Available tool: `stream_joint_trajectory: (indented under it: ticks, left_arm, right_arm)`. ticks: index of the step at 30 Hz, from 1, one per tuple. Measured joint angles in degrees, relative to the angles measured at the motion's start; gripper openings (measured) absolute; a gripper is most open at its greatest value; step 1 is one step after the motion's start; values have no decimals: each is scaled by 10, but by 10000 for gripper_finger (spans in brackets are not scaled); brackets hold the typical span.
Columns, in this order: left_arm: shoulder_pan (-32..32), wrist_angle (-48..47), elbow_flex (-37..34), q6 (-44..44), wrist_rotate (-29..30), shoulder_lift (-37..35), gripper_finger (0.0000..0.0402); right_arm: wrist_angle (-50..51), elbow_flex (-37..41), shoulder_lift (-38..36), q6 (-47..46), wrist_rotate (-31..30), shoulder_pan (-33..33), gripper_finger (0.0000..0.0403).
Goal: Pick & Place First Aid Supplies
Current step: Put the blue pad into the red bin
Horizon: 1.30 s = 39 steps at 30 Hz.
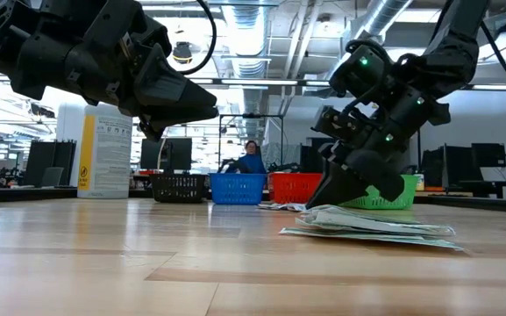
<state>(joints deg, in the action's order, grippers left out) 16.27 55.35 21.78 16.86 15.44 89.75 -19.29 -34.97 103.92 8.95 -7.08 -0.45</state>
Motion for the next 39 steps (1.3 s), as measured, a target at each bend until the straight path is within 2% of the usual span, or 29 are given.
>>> stream_joint_trajectory:
  ticks: [4, 12, 16, 23, 28, 34, 39]
  left_arm:
    - [0, 0, 0, 0, 0, 0, 112]
    - [0, 0, 0, 1, 0, 0, 112]
    - [0, 0, 0, 1, 0, 0, 112]
    - [0, -1, -2, 0, 0, 0, 112]
    - [0, 0, -3, 1, 0, 0, 112]
    - [0, 0, -3, 1, 0, 0, 112]
    - [0, 0, -3, 1, 0, 0, 112]
  right_arm:
    - [0, 0, 0, 0, 0, 0, 5]
    - [26, -8, -20, 0, -1, 1, 3]
    - [77, -10, -65, 1, -2, 9, 1]
    - [106, -14, -150, 1, -4, 33, 1]
    - [116, -15, -185, 1, -42, 59, 1]
    - [139, -15, -175, -22, -49, 64, 3]
    - [133, -15, -132, -29, -50, 60, 30]
